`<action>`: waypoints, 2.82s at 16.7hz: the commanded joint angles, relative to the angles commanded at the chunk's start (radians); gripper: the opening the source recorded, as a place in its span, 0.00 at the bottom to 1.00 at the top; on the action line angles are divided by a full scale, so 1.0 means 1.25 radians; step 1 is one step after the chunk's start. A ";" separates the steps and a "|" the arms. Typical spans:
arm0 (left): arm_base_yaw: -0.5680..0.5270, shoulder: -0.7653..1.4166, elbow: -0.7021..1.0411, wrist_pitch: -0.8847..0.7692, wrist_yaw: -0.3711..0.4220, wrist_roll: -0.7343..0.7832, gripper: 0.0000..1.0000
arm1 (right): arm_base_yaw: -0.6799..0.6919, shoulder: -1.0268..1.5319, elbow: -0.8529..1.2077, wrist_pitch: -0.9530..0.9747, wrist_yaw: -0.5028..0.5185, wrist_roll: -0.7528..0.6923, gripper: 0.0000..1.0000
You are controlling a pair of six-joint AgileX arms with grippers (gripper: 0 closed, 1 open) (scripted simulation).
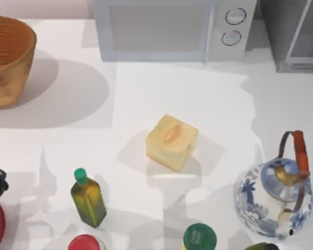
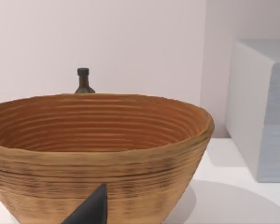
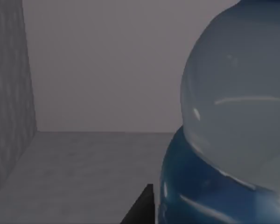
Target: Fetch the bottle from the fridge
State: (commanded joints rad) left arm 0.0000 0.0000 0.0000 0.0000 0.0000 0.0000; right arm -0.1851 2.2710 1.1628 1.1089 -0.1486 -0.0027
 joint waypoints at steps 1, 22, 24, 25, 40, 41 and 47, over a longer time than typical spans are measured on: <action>0.000 0.000 0.000 0.000 0.000 0.000 1.00 | 0.000 0.000 0.000 0.000 0.000 0.000 0.00; 0.000 0.000 0.000 0.000 0.000 0.000 1.00 | -0.022 -0.218 -0.166 -0.060 -0.022 0.004 0.00; 0.000 0.000 0.000 0.000 0.000 0.000 1.00 | -0.030 -0.267 -0.255 -0.030 -0.031 0.005 0.00; 0.000 0.000 0.000 0.000 0.000 0.000 1.00 | -0.034 -0.289 -0.290 -0.016 -0.035 0.005 0.00; 0.000 0.000 0.000 0.000 0.000 0.000 1.00 | -0.007 -0.539 -0.426 -0.124 -0.017 0.004 0.00; 0.000 0.000 0.000 0.000 0.000 0.000 1.00 | 0.000 -0.602 -0.451 -0.161 -0.010 0.004 0.00; 0.000 0.000 0.000 0.000 0.000 0.000 1.00 | 0.054 -1.105 -0.638 -0.440 0.038 0.005 0.00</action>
State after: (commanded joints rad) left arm 0.0000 0.0000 0.0000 0.0000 0.0000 0.0000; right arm -0.1173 0.8902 0.3649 0.5592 -0.1009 0.0037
